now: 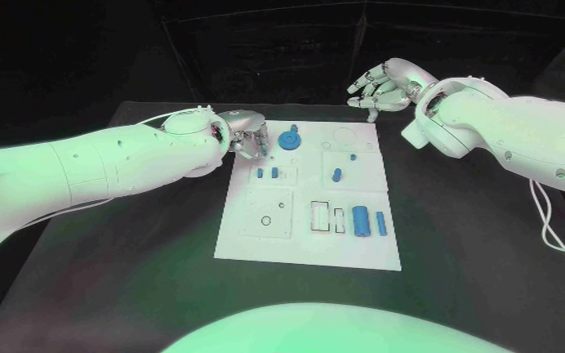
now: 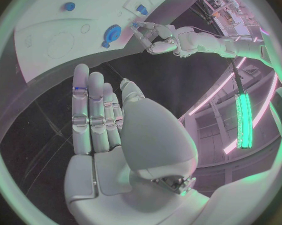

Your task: Assemble the parts on the task board

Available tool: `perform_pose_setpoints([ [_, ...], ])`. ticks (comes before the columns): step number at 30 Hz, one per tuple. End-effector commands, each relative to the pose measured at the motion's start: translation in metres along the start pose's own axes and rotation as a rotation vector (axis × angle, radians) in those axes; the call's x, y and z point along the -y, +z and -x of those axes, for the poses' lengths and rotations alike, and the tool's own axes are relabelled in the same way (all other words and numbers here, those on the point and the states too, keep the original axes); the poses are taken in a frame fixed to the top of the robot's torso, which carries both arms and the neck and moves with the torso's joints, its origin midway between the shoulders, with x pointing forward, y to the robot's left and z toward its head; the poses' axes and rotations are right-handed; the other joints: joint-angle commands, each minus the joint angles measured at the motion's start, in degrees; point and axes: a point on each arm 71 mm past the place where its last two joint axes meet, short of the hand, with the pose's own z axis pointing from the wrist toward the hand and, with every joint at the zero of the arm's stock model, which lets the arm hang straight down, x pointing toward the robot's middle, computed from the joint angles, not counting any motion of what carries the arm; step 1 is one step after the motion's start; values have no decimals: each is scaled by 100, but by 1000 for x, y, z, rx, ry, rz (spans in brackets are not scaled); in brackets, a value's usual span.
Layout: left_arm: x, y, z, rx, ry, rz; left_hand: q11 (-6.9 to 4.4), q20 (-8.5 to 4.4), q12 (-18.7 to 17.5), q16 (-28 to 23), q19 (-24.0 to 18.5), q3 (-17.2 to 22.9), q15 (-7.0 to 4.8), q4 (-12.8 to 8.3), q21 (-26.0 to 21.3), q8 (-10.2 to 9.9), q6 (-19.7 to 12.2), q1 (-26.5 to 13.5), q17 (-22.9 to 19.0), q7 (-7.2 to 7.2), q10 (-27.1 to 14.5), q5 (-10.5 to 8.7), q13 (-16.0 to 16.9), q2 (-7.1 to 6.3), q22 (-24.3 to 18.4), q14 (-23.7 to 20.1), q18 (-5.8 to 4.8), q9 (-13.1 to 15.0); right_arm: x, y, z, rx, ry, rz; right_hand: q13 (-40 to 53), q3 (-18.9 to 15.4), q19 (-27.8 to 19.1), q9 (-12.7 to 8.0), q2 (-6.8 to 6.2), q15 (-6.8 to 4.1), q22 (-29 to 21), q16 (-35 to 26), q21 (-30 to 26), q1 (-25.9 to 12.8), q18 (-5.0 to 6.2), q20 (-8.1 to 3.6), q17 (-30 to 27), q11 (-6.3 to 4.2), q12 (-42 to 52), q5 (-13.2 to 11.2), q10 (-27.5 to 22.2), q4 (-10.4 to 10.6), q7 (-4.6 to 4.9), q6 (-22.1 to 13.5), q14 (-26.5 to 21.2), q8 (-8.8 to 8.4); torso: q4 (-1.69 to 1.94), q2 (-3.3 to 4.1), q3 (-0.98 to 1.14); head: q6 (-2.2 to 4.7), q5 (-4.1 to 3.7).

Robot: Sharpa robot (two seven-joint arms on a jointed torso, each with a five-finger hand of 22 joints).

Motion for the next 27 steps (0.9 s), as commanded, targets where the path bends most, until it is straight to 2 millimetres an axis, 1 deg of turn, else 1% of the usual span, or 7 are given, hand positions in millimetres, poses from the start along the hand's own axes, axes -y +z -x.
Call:
perform_pose_setpoints([
  [1, 0, 0, 2, 12, -3, 4, -32, 36, -8, -39, 17, 36, 18, 8, -19, 35, 43, 30, -12, 14, -2, 35, -3, 13, -3, 23, 13, 9, -2, 0, 1, 1, 1, 10, -6, -22, 48, -8, 43, -19, 2, 28, -39, 31, 18, -4, -8, -12, 20, 16, -25, 2, -19, -35, -5, 33, -1, 1, 1, 1, 3],
  [7, -1, -1, 2, 10, -2, 8, -37, 34, -4, -50, 12, 17, 15, 19, -44, 39, 48, 2, -27, 1, 3, 34, -2, -4, -23, 17, 17, 10, -2, 0, 1, 1, 1, 9, -6, -22, 48, -8, 43, -19, 2, 28, -39, 31, 18, -4, -8, -12, 20, 16, -25, 2, -19, -35, -5, 33, 4, -1, 3, -5, 4],
  [11, -1, 0, 2, 12, -2, 5, -39, 34, -5, -54, 13, 9, 14, 24, -44, 39, 47, -10, -32, -7, 1, 35, -2, -10, -22, 13, 17, 10, -2, 1, 1, 1, 1, 10, -6, -22, 48, -8, 43, -19, 2, 28, -39, 31, 18, -4, -8, -12, 20, 16, -25, 2, -19, -35, -5, 33, -4, 0, 6, -3, 13],
  [18, -2, -1, 2, 19, -3, 4, -48, 32, 3, -54, 15, 7, 10, 27, -38, 41, 50, -12, -29, -20, 11, 35, 1, -3, -15, 11, 16, 11, -1, 0, 1, 2, 1, 8, -6, -22, 48, -8, 43, -19, 2, 28, -39, 31, 18, -4, -8, -12, 20, 16, -25, 2, -19, -35, -5, 33, -3, -1, 5, 2, 8],
  [22, -2, -2, 3, 22, -3, 1, -50, 31, 4, -55, 15, 8, 9, 28, -38, 42, 51, -12, -30, -23, 13, 35, 2, -1, -16, 11, 16, 11, -1, 0, 1, 2, 1, 8, -6, -22, 48, -8, 43, -19, 2, 28, -39, 31, 18, -4, -8, -12, 20, 16, -25, 2, -19, -35, -5, 33, 4, 2, -2, 6, 2],
  [27, 0, -3, 2, 18, -17, -12, -65, 25, 17, -46, 16, 2, -1, 20, -39, 50, 65, -6, -13, -40, 32, 35, 7, -3, -14, 15, 18, 14, -1, 0, 1, 2, 1, 8, -6, -22, 48, -8, 43, -19, 2, 28, -39, 31, 18, -4, -8, -12, 20, 16, -25, 2, -19, -35, -5, 33, 0, 1, 2, -1, 9],
])
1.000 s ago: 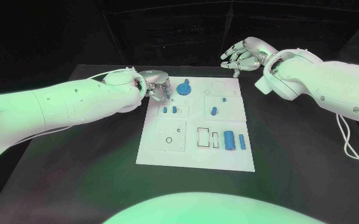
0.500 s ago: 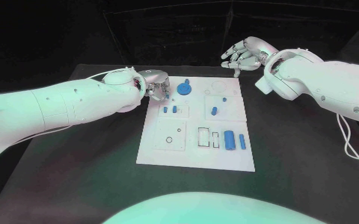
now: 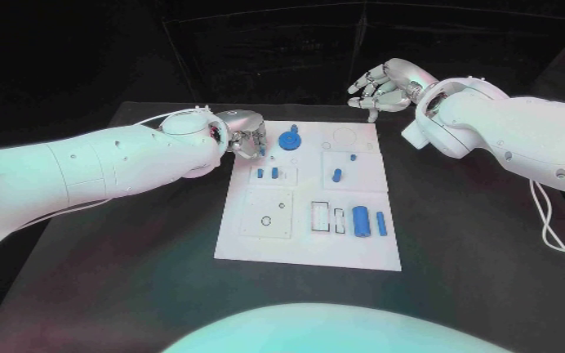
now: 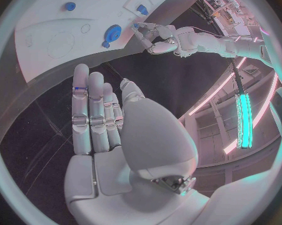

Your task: Assemble the parts on the task board

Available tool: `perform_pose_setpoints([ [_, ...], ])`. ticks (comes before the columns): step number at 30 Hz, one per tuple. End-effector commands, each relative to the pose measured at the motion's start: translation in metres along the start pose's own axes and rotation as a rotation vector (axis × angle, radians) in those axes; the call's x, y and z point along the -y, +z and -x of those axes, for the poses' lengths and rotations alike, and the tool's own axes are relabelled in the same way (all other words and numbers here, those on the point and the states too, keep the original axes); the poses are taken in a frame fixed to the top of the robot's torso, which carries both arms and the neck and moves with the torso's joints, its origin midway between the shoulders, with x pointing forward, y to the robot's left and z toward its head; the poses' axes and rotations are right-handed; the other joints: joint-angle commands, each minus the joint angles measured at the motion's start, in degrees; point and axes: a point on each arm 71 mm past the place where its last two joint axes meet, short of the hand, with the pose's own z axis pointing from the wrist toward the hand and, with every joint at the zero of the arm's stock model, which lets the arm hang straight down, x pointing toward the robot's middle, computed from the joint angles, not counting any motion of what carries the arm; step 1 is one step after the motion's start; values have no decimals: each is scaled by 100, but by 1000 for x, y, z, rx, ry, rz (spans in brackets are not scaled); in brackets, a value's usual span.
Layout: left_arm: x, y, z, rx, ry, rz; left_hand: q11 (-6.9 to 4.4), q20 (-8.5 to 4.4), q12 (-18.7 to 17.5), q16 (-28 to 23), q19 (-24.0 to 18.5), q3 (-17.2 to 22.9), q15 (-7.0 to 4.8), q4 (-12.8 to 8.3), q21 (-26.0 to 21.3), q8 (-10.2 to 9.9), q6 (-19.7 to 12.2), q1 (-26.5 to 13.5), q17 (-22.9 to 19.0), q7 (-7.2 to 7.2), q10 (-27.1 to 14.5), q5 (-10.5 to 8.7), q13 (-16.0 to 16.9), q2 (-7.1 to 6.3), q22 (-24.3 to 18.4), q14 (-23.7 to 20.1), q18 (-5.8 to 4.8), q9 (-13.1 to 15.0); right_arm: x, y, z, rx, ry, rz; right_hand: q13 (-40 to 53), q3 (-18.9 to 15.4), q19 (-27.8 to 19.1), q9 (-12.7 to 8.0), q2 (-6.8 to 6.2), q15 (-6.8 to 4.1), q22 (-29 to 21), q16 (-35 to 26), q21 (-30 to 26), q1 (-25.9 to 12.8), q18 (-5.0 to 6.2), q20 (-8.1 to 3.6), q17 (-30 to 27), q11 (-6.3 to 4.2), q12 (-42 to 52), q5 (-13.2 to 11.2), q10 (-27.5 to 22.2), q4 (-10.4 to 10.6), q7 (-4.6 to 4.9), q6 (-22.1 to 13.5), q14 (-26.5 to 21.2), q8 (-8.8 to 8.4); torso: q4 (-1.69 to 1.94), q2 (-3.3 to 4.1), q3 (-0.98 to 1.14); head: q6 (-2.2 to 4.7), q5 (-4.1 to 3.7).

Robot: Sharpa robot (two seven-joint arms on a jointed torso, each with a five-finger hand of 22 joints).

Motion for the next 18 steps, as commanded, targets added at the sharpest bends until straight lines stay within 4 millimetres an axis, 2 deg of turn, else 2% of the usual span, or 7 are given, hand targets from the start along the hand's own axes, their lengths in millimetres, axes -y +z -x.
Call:
perform_pose_setpoints([
  [1, 3, 0, 1, 9, -16, -18, -43, 25, 17, -10, 17, 3, -1, 20, 1, 29, 40, -5, 7, -14, 10, 35, 6, -3, 1, 15, 18, 8, -2, 0, 1, 1, 1, 9, -7, -22, 48, -8, 43, -19, 2, 28, -39, 31, 18, -4, -8, -12, 20, 16, -25, 3, -19, -35, -5, 33, 0, 2, -1, -7, 5],
  [18, 4, 0, 2, 20, -23, -26, -47, 21, 22, -6, 19, -14, -7, 23, 4, 32, 44, -20, 14, -20, 18, 35, 9, -16, 5, 18, 18, 9, -2, 1, 1, 1, 1, 9, -7, -22, 48, -8, 43, -19, 2, 28, -39, 31, 18, -4, -8, -12, 20, 16, -25, 3, -19, -35, -5, 33, -6, -4, 2, -3, 5],
])
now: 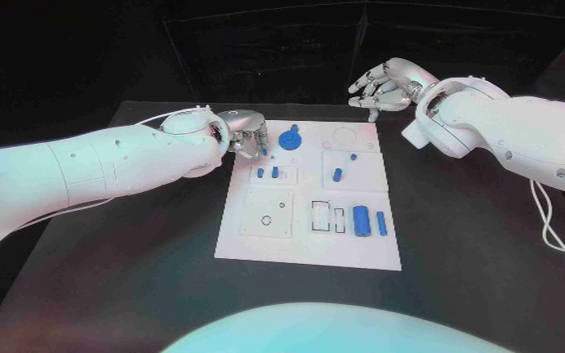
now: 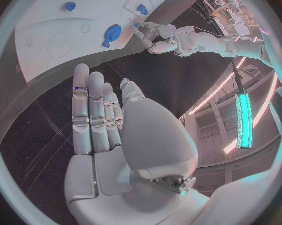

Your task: Assemble the parts on the task board

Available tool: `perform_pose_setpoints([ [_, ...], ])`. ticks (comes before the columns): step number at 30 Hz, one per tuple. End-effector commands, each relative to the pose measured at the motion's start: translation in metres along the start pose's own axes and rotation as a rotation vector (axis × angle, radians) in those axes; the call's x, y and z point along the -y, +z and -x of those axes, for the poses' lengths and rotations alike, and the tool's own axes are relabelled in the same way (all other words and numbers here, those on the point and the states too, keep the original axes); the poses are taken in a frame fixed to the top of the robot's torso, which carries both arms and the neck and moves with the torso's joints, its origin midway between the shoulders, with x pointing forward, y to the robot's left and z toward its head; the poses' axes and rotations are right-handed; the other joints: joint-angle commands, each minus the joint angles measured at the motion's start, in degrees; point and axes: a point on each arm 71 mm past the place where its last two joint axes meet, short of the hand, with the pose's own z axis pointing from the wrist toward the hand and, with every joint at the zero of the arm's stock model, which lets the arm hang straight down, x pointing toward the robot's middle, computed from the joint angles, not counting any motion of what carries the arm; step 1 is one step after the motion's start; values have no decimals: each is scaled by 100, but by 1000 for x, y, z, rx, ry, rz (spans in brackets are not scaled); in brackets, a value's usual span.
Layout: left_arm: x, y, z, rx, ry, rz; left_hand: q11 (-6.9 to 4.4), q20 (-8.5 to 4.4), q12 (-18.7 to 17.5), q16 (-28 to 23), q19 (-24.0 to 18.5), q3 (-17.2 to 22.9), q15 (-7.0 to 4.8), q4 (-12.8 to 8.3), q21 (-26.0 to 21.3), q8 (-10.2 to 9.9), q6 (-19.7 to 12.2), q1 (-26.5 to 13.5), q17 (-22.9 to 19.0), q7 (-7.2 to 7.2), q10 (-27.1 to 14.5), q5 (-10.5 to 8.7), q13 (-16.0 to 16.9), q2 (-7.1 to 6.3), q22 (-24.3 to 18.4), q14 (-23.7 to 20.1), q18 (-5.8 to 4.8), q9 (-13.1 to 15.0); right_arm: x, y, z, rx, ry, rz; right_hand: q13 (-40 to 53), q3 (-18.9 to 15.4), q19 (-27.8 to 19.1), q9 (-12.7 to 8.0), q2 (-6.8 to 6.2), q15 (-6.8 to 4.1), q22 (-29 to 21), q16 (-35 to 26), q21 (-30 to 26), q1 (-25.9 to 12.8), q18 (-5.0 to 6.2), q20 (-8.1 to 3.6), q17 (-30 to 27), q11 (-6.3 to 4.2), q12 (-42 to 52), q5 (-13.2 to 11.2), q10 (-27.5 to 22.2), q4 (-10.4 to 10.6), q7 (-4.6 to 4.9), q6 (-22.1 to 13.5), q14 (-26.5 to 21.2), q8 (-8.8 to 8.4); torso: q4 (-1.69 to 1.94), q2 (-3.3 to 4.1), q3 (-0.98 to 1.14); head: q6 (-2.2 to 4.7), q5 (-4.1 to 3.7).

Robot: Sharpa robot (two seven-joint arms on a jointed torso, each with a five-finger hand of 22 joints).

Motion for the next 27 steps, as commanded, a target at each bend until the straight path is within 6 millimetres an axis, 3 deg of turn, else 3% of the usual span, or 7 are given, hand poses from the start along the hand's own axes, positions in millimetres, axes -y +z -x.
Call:
perform_pose_setpoints([
  [1, 2, 0, 2, 23, -9, -20, -27, 20, 22, -7, 19, -14, -7, 23, 4, 33, 29, -20, 6, -5, -2, 35, 9, -16, 6, 17, 18, 7, -1, 0, 1, 1, 1, 9, -8, -22, 48, -8, 43, -19, 2, 28, -39, 31, 18, -4, -8, -12, 21, 16, -25, 3, -19, -35, -5, 33, -6, -3, 0, 8, -6],
  [19, -5, -8, 7, 88, -184, -17, -36, 16, 32, -2, 15, -15, -13, 28, -19, 38, 38, -22, 13, -11, 16, 36, 14, -2, -14, 21, 22, 9, 0, -1, 2, 3, 2, 4, -8, -22, 48, -8, 43, -19, 2, 28, -39, 31, 18, -4, -8, -12, 21, 16, -25, 3, -19, -35, -5, 33, 6, -1, 2, 34, -11],
  [27, -4, -9, 7, 91, -216, -22, -38, 14, 36, 2, 14, -18, -15, 32, -28, 42, 44, -25, 19, -13, 23, 35, 16, 4, -21, 23, 24, 10, 0, -1, 2, 3, 2, 3, -8, -22, 48, -8, 43, -19, 2, 28, -39, 31, 18, -4, -8, -12, 21, 16, -25, 3, -19, -35, -5, 33, -5, 2, -2, 34, -3],
])
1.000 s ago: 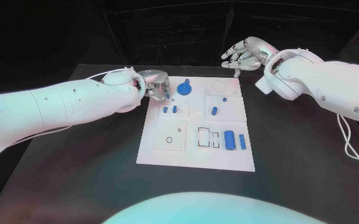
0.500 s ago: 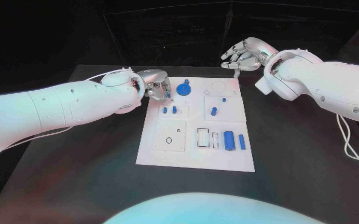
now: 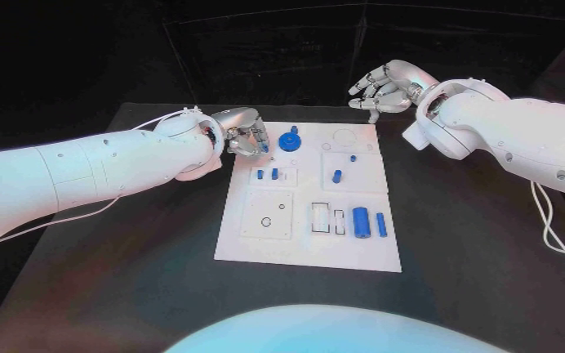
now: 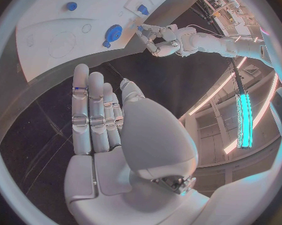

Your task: Assemble the parts on the task board

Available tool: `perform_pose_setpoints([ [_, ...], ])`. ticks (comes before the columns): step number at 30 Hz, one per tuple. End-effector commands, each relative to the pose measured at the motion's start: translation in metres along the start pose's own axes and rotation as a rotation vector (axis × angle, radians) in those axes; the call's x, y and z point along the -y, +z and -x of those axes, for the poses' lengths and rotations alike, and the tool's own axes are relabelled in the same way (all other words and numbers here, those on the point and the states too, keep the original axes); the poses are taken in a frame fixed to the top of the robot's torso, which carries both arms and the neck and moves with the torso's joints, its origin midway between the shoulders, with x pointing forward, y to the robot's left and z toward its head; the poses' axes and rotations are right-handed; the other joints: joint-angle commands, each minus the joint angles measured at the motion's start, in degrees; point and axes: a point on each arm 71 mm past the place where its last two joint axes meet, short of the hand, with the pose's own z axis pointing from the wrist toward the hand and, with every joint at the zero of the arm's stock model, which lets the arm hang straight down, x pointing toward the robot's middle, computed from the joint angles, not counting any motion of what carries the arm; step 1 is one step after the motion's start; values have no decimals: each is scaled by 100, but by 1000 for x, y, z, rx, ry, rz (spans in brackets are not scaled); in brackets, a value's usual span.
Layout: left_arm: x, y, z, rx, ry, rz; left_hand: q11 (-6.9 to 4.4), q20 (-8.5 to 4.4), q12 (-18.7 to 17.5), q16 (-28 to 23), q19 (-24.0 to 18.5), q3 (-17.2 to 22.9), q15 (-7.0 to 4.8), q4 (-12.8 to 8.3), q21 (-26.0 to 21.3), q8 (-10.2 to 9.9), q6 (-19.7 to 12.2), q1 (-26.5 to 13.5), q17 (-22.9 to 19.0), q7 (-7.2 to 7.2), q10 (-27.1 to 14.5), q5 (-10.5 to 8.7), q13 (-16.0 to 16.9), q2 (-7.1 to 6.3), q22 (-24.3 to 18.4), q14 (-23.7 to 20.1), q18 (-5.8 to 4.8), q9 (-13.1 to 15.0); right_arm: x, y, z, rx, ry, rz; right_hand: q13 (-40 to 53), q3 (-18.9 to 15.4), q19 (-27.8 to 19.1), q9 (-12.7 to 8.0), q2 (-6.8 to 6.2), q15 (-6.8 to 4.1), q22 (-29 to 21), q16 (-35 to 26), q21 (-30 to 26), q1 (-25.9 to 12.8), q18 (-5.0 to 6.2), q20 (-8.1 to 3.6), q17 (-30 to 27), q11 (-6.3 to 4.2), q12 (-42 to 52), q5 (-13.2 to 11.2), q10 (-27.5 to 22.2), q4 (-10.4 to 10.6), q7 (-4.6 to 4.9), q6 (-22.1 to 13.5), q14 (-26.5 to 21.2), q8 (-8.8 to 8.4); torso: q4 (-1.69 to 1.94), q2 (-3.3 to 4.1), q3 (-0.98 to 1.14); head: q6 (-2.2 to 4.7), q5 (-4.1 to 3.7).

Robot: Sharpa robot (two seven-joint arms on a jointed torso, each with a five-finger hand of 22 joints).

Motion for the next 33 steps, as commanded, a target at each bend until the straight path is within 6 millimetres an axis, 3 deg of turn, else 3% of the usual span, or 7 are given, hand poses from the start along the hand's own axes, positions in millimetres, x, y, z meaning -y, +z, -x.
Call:
perform_pose_setpoints([
  [1, 3, 0, 1, 23, -52, -17, -39, 13, 37, 4, 13, -18, -15, 33, -29, 20, 46, -26, 12, -15, 25, 35, 6, 6, -7, 23, 25, 9, -1, 0, 1, 1, 2, 7, -8, -22, 48, -8, 43, -19, 2, 28, -39, 31, 18, -4, -8, -12, 21, 16, -25, 3, -19, -35, -5, 33, -7, 4, -3, 0, 5],
  [19, -4, 4, -2, -27, -73, 33, -37, 9, 30, -18, 4, -31, -18, 31, -68, 12, 31, -31, -25, -17, 12, 35, 5, -1, -40, 13, 31, 5, -1, 1, 1, 0, 2, 7, -14, -32, 50, -8, 46, -18, 2, 29, -43, 23, 18, -3, -10, -12, 27, 16, -26, 16, -19, -38, -4, 35, -1, 2, -6, -9, -3],
  [33, -10, 4, -2, -38, 18, 29, -43, 6, 27, -20, 6, -26, -20, 17, -58, 15, 32, -4, -26, -24, 4, 36, 5, 18, -27, 8, 27, 6, -1, 1, 0, -1, 2, 6, -14, -32, 50, -8, 46, -18, 2, 29, -43, 23, 18, -3, -10, -12, 27, 16, -26, 16, -19, -38, -4, 35, 4, 3, -5, -15, 2],
])
